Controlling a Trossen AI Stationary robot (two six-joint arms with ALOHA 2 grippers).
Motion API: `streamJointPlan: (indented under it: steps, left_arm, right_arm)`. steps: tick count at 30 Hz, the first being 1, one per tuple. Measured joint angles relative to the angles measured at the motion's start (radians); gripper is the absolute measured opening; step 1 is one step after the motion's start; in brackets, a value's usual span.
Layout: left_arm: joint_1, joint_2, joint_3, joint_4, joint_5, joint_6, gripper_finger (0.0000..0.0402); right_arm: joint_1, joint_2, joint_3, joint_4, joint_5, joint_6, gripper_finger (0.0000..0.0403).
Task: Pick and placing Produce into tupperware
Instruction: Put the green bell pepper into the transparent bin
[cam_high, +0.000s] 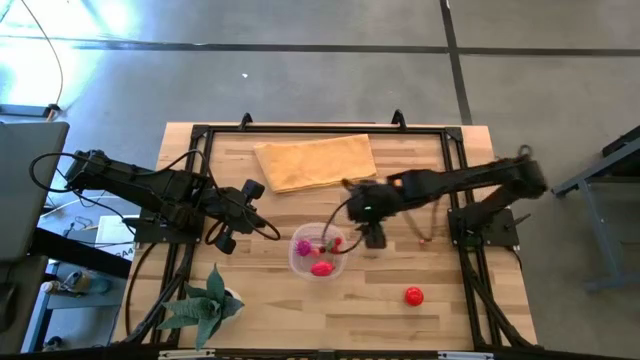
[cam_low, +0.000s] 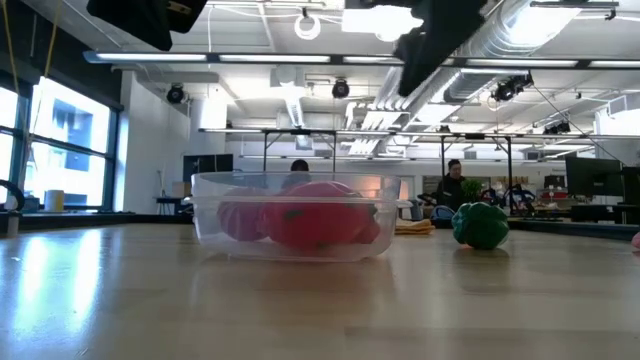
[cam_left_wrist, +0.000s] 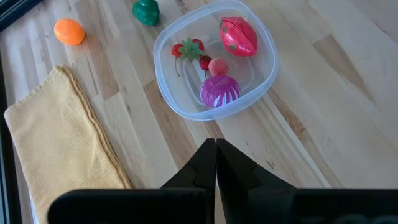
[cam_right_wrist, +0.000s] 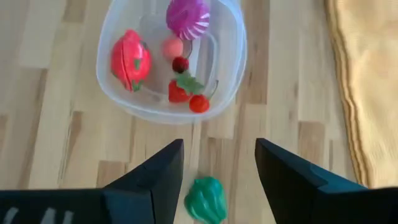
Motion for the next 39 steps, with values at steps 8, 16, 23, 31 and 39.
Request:
streamJointPlan:
  steps: [8, 16, 23, 31, 39]
  left_arm:
    - [0.000, 0.000, 0.000, 0.000, 0.000, 0.000, 0.0003]
    - [0.000, 0.000, 0.000, 0.000, 0.000, 0.000, 0.0003]
    - [0.000, 0.000, 0.000, 0.000, 0.000, 0.000, 0.0003]
    - [0.000, 0.000, 0.000, 0.000, 0.000, 0.000, 0.0003]
    - [0.000, 0.000, 0.000, 0.000, 0.000, 0.000, 0.0003]
  right_arm:
    - [0.004, -0.194, -0.269, 0.024, -0.013, -0.043, 0.0190]
    - [0.004, -0.187, -0.456, 0.097, 0.080, -0.063, 0.0190]
    - [0.004, -0.178, -0.533, 0.123, 0.182, -0.040, 0.0210]
    - [0.005, -0.178, -0.571, 0.250, 0.076, -0.021, 0.0265]
    - [0.005, -0.178, -0.572, 0.270, -0.003, -0.119, 0.0284]
